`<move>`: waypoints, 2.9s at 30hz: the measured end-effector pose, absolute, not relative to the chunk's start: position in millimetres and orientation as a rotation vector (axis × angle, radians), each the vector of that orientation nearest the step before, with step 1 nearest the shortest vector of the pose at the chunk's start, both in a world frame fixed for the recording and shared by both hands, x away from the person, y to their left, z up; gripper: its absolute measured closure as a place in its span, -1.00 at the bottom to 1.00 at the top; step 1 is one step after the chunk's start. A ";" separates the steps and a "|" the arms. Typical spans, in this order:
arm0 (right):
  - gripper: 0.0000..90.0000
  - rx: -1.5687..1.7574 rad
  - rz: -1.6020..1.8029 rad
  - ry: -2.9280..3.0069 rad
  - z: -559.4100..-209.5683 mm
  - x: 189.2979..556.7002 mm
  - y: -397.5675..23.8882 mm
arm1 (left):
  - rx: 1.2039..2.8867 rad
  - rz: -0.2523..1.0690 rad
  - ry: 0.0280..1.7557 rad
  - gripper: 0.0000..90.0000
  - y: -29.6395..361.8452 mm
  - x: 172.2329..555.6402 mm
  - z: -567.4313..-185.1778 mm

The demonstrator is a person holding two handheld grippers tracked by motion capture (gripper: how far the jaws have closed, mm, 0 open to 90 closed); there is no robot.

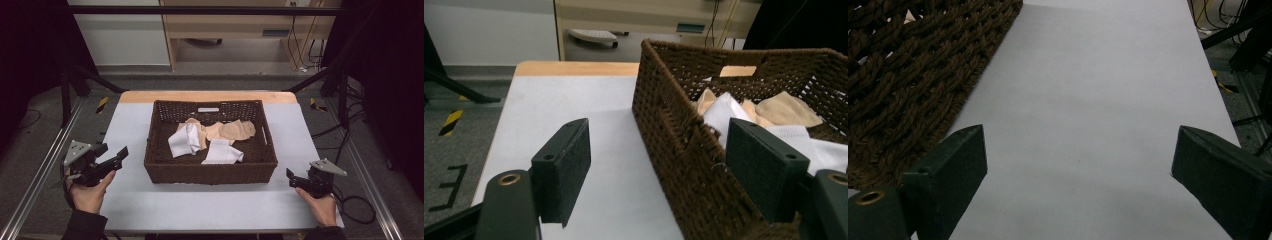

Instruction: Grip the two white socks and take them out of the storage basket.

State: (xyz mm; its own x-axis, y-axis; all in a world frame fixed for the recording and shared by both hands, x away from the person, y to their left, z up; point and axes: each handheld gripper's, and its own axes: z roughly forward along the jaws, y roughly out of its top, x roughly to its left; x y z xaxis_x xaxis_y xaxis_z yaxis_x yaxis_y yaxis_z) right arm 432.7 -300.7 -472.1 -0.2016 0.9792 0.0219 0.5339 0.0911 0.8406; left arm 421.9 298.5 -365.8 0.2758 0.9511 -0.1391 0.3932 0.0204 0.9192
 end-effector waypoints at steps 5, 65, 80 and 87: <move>-0.83 1.482 1.002 1.810 -472.4 432.7 -300.2 | 1.544 0.690 1.263 -0.42 290.2 428.1 -358.0; -0.81 1.477 0.985 1.833 -474.1 434.3 -298.5 | 1.759 0.701 1.157 -0.60 148.0 543.6 -352.2; -0.81 1.476 0.990 1.838 -474.5 434.1 -298.0 | 1.826 0.681 1.242 -0.54 137.0 576.9 -379.8; -0.81 1.474 0.990 1.838 -474.6 434.3 -298.1 | 1.864 0.678 1.279 -0.42 134.4 584.2 -391.9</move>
